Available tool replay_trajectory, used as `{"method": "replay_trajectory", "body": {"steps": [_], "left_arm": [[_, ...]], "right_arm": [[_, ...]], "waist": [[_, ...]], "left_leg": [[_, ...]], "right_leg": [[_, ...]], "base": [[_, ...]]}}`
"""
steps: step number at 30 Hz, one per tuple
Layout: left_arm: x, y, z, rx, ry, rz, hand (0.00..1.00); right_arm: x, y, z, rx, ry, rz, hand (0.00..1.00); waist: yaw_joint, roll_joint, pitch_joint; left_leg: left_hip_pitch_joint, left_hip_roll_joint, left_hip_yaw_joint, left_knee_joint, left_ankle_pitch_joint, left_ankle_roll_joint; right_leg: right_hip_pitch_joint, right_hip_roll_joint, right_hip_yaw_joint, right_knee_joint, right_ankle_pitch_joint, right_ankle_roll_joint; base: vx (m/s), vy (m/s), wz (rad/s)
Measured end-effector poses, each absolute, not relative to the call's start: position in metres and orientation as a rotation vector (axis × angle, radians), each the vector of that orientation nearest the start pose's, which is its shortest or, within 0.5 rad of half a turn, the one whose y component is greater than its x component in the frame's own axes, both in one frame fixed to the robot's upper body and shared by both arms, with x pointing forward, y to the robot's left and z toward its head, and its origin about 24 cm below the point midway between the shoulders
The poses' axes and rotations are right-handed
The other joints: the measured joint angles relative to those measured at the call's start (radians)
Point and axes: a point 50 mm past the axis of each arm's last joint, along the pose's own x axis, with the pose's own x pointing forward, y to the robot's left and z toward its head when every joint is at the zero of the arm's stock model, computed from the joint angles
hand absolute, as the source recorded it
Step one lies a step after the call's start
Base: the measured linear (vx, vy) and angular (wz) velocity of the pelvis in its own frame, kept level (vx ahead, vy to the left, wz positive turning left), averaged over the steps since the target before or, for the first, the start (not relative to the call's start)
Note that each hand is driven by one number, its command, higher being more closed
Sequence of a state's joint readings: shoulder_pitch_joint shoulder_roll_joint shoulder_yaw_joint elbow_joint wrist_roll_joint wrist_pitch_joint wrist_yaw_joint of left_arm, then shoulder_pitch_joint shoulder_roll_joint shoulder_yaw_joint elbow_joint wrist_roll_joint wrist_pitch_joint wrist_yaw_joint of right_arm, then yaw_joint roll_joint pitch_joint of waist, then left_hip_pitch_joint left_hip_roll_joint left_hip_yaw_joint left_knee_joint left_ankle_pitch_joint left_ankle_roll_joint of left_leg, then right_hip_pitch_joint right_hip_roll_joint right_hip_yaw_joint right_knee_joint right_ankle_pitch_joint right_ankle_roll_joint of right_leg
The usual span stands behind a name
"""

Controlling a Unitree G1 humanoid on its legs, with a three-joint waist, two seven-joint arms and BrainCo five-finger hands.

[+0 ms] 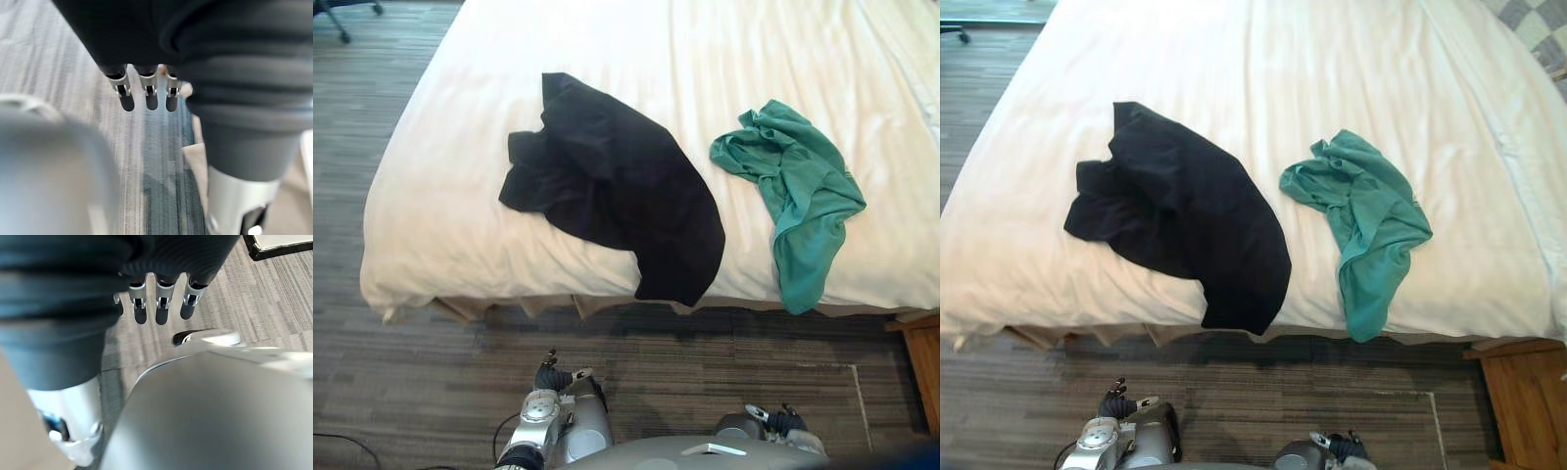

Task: Tidy the bed and pick cloth on bed and put in laundry

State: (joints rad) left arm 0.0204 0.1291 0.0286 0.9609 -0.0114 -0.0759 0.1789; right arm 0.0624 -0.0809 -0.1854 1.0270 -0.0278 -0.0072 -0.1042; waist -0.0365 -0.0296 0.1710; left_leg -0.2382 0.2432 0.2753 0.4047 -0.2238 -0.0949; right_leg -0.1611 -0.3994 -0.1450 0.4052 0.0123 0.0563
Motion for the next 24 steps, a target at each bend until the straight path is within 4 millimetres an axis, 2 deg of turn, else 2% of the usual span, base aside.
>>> {"method": "replay_trajectory", "body": {"steps": [1,2,3,4,5,6,7,9,11,13,16,20,24], "left_arm": [[0.144,0.211,-0.138,0.177,0.894,0.256,0.0],[0.141,0.21,-0.14,0.176,0.905,0.254,0.0],[0.142,0.209,-0.14,0.175,0.908,0.246,0.0],[0.143,0.209,-0.14,0.176,0.904,0.241,0.0],[0.144,0.208,-0.139,0.174,0.903,0.233,0.0],[0.145,0.202,-0.141,0.148,0.912,0.233,0.0],[0.145,0.196,-0.143,0.126,0.92,0.23,0.0],[0.132,0.188,-0.149,0.068,0.967,0.26,0.0],[0.127,0.186,-0.151,0.039,0.988,0.277,0.0],[0.129,0.185,-0.15,0.028,0.979,0.282,0.0],[0.129,0.189,-0.15,-0.012,0.979,0.33,0.0],[0.125,0.192,-0.151,-0.041,0.988,0.366,0.0],[0.103,0.208,-0.156,-0.128,1.031,0.506,0.0]], "right_arm": [[0.115,-0.208,-0.153,-0.09,1.04,-0.264,0.0],[0.119,-0.207,-0.151,-0.105,1.024,-0.249,0.0],[0.128,-0.205,-0.146,-0.133,0.983,-0.217,0.0],[0.132,-0.203,-0.144,-0.136,0.965,-0.205,0.0],[0.136,-0.195,-0.143,-0.137,0.941,-0.177,0.0],[0.142,-0.192,-0.141,-0.147,0.92,-0.155,0.0],[0.143,-0.189,-0.141,-0.157,0.914,-0.139,0.0],[0.151,-0.171,-0.139,-0.171,0.886,-0.053,0.0],[0.154,-0.163,-0.141,-0.198,0.893,-0.008,0.0],[0.157,-0.159,-0.141,-0.208,0.894,0.011,0.0],[0.155,-0.155,-0.143,-0.216,0.911,0.025,0.0],[0.151,-0.158,-0.146,-0.201,0.941,-0.003,0.0],[0.14,-0.173,-0.15,-0.084,0.993,-0.166,0.0]], "waist": [[-0.005,0.018,0.009],[-0.01,0.03,0.007],[-0.019,0.046,0.008],[-0.026,0.048,0.009],[-0.029,0.034,0.005],[-0.028,0.04,0.013],[-0.02,0.055,0.017],[-0.002,0.06,0.018],[-0.003,0.06,0.019],[0.0,0.058,0.019],[0.001,0.039,0.014],[0.006,0.037,0.013],[0.029,0.041,0.005]], "left_leg": [[0.083,0.009,0.023,-0.093,0.024,0.005],[0.111,0.016,0.034,-0.131,0.039,0.008],[0.16,0.018,0.051,-0.203,0.073,0.012],[0.178,0.013,0.057,-0.226,0.083,0.01],[0.21,-0.019,0.07,-0.252,0.086,0.008],[0.248,-0.034,0.074,-0.267,0.084,0.005],[0.255,-0.035,0.083,-0.269,0.098,0.0],[0.277,-0.052,0.11,-0.267,0.128,-0.002],[0.318,-0.06,0.115,-0.335,0.13,-0.016],[0.326,-0.074,0.117,-0.386,0.17,-0.015],[0.315,-0.093,0.126,-0.403,0.159,-0.013],[0.32,-0.124,0.125,-0.402,0.153,-0.004],[0.335,-0.135,0.126,-0.401,0.146,0.006]], "right_leg": [[-0.032,0.109,-0.014,0.055,-0.103,0.015],[-0.046,0.166,-0.006,0.058,-0.138,0.012],[-0.079,0.293,-0.008,0.032,-0.18,0.003],[-0.081,0.341,-0.011,-0.015,-0.18,0.0],[-0.066,0.395,-0.007,-0.162,-0.138,-0.013],[-0.031,0.406,-0.01,-0.216,-0.09,-0.093],[-0.023,0.412,0.006,-0.23,-0.066,-0.094],[0.019,0.404,0.053,-0.272,-0.067,-0.099],[0.055,0.406,0.064,-0.288,-0.067,-0.099],[0.069,0.412,0.076,-0.299,-0.067,-0.099],[0.078,0.399,0.094,-0.387,-0.021,-0.066],[0.13,0.369,0.094,-0.48,0.027,-0.042],[0.157,0.357,0.091,-0.499,0.037,-0.033]], "base": [[0.28,0.178,-0.61],[0.24,0.116,-0.44],[0.17,0.054,-0.14],[0.21,0.024,0.01],[0.28,-0.019,0.07],[0.24,-0.022,-0.09],[0.22,0.016,-0.3],[0.19,0.005,-0.42],[0.14,0.015,-0.22],[0.06,0.082,-0.16],[0.02,0.12,-0.1],[-0.03,0.1,0.06],[-0.07,0.029,0.03]]}}
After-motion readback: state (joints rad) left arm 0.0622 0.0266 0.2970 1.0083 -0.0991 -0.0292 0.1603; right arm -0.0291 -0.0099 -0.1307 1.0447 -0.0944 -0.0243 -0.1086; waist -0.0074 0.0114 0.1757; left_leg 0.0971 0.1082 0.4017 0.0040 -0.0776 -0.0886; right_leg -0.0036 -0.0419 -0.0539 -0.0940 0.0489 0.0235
